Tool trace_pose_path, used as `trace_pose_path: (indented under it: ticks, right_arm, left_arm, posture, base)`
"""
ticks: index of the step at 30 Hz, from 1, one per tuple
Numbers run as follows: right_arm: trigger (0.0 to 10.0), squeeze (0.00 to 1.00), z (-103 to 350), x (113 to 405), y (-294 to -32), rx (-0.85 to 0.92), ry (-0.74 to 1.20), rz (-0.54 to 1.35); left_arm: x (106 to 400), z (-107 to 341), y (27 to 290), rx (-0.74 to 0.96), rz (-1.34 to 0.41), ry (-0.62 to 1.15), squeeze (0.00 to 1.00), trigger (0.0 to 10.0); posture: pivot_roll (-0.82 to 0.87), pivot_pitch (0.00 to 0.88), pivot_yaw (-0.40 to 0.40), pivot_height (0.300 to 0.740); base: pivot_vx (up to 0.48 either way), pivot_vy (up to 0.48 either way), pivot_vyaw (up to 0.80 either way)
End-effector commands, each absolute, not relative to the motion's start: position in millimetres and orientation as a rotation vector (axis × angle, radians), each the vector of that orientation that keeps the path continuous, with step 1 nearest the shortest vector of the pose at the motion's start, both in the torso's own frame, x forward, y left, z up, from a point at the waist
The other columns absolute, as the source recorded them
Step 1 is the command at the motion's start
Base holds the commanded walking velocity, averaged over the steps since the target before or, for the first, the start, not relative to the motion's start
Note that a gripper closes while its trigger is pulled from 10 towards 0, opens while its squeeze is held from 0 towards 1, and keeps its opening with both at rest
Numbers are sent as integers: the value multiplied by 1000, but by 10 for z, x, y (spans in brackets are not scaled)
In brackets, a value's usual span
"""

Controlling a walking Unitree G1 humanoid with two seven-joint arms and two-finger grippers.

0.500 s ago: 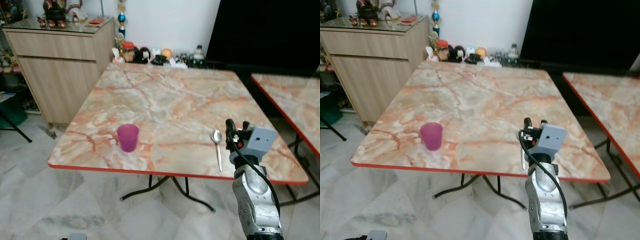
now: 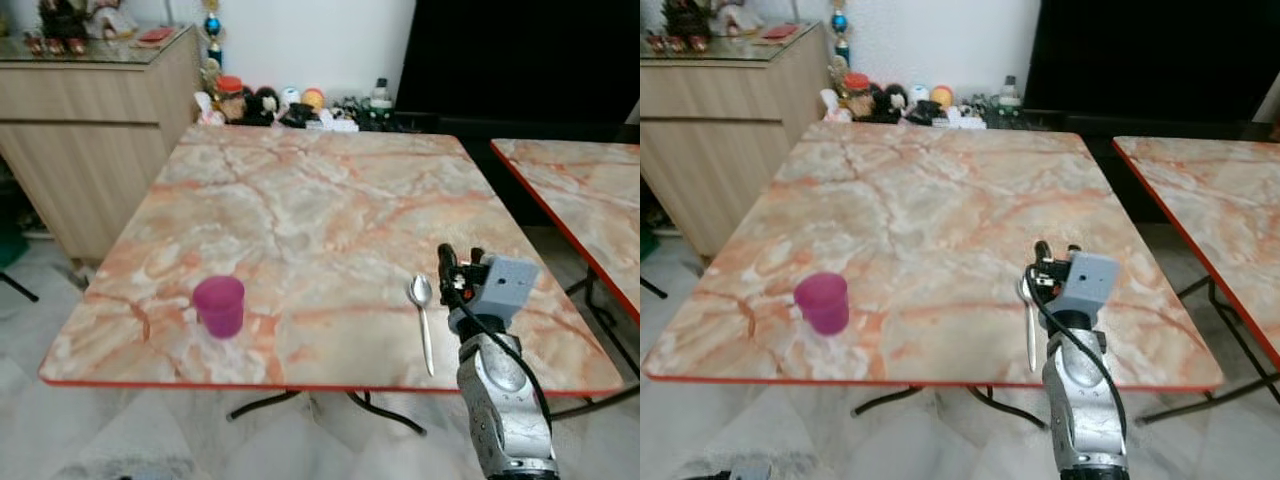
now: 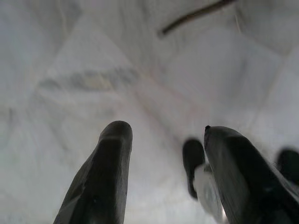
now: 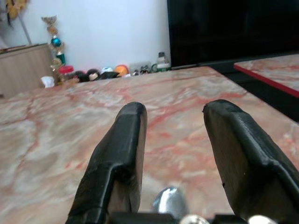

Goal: Setting the table

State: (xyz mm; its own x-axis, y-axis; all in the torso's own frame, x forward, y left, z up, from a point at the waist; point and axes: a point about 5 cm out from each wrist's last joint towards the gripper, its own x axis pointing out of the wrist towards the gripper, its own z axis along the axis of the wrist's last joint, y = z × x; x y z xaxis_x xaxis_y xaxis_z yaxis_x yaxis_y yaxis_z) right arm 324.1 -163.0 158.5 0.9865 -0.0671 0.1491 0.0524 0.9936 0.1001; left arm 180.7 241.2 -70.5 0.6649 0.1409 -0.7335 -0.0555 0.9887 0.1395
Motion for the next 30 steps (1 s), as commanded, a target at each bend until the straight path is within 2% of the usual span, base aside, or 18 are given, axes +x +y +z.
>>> trace_pose_path:
  ticks: [1, 10, 15, 16, 17, 18, 24, 30]
  right_arm:
    - [10000, 0, 1502, 3210, -1713, 80, -94, -65]
    - [10000, 0, 1162, 3139, -1511, 38, 119, 92]
    - [10000, 0, 1022, 3152, -1529, 83, 211, 80]
    - [10000, 553, 957, 3144, -1501, 138, 262, 101]
    - [10000, 553, 940, 3139, -1490, 157, 276, 108]
    - [10000, 1000, 927, 3135, -1473, 187, 286, 117]
    - [10000, 1000, 851, 3137, -1361, 326, 350, 188]
    - [10000, 988, 842, 3156, -1366, 286, 363, 181]
  left_arm:
    - [1764, -749, 2337, 91, 99, 856, 0, 10000]
    - [1770, -748, 2325, 84, 99, 851, 0, 10000]
    - [1769, -750, 2323, 83, 99, 853, 0, 10000]
    - [1766, -751, 2321, 82, 99, 854, 0, 10000]
    - [1765, -752, 2321, 82, 100, 854, 0, 10000]
    - [1764, -752, 2322, 82, 101, 853, 0, 10000]
    - [1735, -758, 2343, 85, 104, 856, 0, 10000]
    - [1717, -763, 2351, 89, 105, 858, 0, 10000]
  posture:
    - [46, 56, -38, 740]
    - [47, 55, -40, 740]
    - [51, 54, -41, 740]
    - [58, 53, -44, 740]
    - [58, 53, -44, 740]
    - [58, 53, -44, 740]
    - [69, 50, -47, 740]
    - [78, 47, -51, 740]
  base:
    - [281, 0, 0]
    - [0, 0, 0]
    - [0, 0, 0]
    - [0, 0, 0]
    - [0, 0, 0]
    - [0, 0, 0]
    - [0, 0, 0]
    - [0, 0, 0]
